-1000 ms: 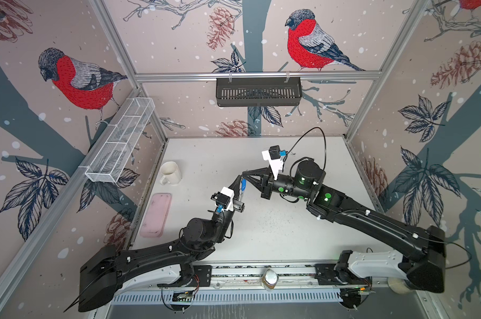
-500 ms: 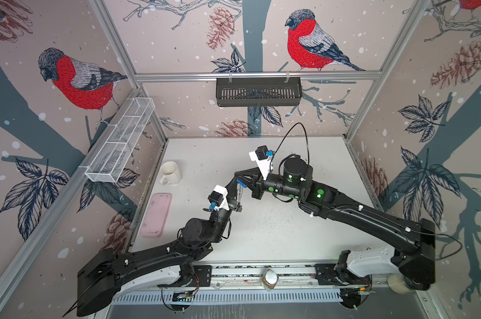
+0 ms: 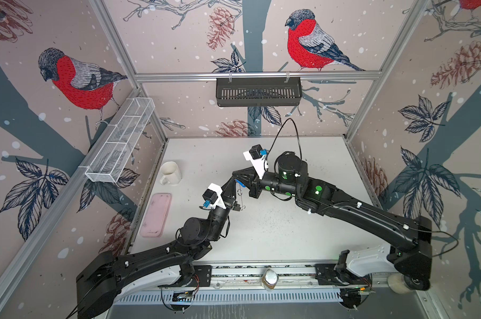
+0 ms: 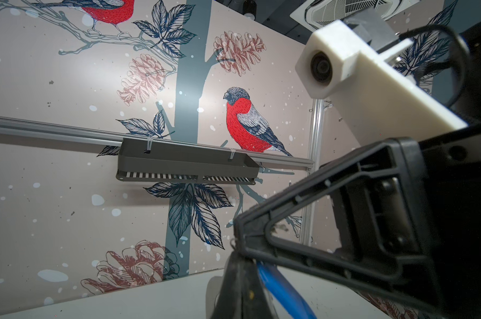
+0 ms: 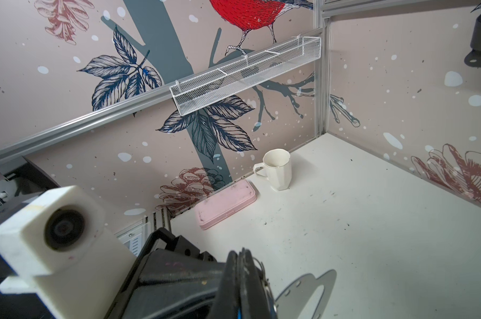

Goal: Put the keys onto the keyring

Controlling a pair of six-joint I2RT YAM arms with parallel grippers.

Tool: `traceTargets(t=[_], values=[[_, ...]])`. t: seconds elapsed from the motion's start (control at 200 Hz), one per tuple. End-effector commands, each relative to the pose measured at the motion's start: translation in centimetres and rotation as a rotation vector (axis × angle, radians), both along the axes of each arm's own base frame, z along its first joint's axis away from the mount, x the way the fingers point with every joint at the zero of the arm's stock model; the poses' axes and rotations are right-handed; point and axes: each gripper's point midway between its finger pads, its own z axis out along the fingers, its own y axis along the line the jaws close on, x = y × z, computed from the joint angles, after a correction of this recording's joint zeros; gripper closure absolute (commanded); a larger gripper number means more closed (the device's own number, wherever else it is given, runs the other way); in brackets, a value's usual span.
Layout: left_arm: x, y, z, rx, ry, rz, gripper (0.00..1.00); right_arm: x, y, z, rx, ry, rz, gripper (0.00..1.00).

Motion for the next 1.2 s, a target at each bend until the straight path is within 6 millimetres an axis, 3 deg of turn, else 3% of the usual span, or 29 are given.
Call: traceTargets(t=[0.0, 0.2, 0.495, 0.911, 1.196], values=[[-0.6, -0.4, 0.7, -0.045, -0.032, -0.095, 1.00, -1.6, 0.6, -0.5, -0.030, 0.013, 0.082, 1.00], [0.1, 0.1, 1.0, -0.081, -0.021, -0.162, 1.00, -1.3, 0.8, -0.6, -0.060, 0.008, 0.081, 1.00], [1.6, -0.6, 0.6, -0.083, 0.045, -0.265, 1.00, -0.2, 0.8, -0.4, -0.069, 0.016, 0.056, 1.00], [2.7, -0.1, -0.3, -0.149, 0.081, -0.243, 1.00, 1.2, 1.1, -1.0, -0.102, 0.066, 0.041, 1.00], [3.0, 0.4, -0.4, -0.203, 0.091, -0.240, 1.00, 2.0, 0.6, -0.8, -0.093, 0.073, 0.022, 0.89]])
